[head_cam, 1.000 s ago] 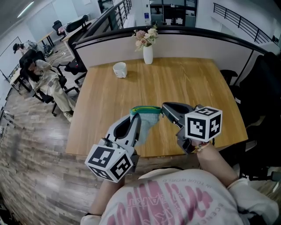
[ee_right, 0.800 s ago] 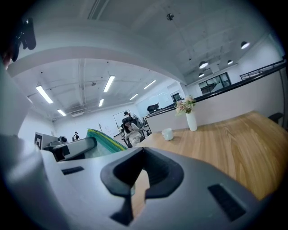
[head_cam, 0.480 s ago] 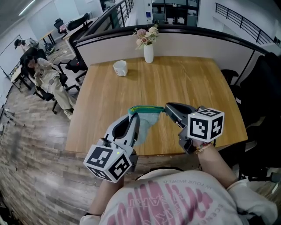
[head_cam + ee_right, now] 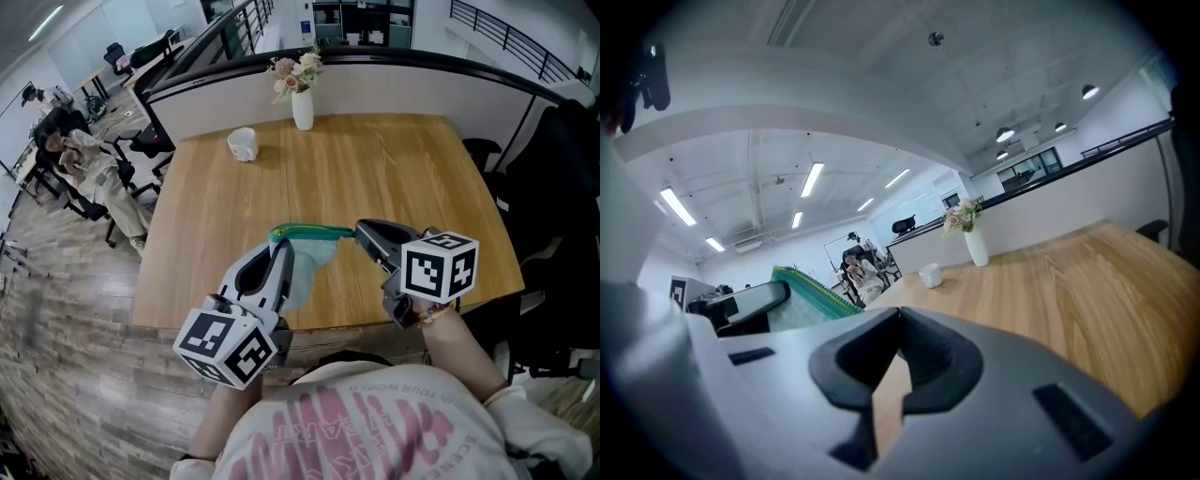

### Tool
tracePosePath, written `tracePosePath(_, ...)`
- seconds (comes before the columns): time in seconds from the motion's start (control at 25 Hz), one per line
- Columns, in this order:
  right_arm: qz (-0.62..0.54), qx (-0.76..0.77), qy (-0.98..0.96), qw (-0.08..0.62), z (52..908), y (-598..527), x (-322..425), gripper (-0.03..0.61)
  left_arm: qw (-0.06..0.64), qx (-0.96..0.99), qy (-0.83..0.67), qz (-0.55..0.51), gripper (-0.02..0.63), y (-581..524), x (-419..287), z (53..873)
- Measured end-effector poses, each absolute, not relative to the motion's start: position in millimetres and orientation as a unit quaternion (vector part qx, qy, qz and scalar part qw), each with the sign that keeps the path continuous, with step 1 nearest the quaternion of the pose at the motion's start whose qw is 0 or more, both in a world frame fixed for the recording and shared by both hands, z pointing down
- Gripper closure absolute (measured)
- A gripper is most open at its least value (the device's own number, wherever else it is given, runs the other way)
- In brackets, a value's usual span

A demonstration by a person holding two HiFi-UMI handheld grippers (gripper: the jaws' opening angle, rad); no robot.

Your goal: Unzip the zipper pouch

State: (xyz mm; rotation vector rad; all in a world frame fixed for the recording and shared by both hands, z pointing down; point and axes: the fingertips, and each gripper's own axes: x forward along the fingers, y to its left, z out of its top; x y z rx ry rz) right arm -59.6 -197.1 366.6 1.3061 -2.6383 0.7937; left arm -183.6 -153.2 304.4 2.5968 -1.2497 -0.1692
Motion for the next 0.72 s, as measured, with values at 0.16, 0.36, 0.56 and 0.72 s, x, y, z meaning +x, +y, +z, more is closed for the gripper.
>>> tracePosePath(0.16,0.266,0.432,-0.861,0.044,371,-200,-45,0.578,0.132,0.895,-0.423,-0.055,0.6,-157,-169,307)
tracePosePath(0.36,0.271,0.425,-0.862,0.043,373,-211,-23,0.578,0.145,0.894,-0.418,-0.064,0.6,-168,-148,305)
tracePosePath(0.56,0.275,0.412,-0.868,0.046,367,-231,4,0.574,0.148,0.895,-0.417,-0.066,0.601,-181,-119,296)
tracePosePath(0.72,0.27,0.405,-0.872,0.053,364,-241,29,0.569,0.155,0.892,-0.42,-0.062,0.601,-188,-94,298)
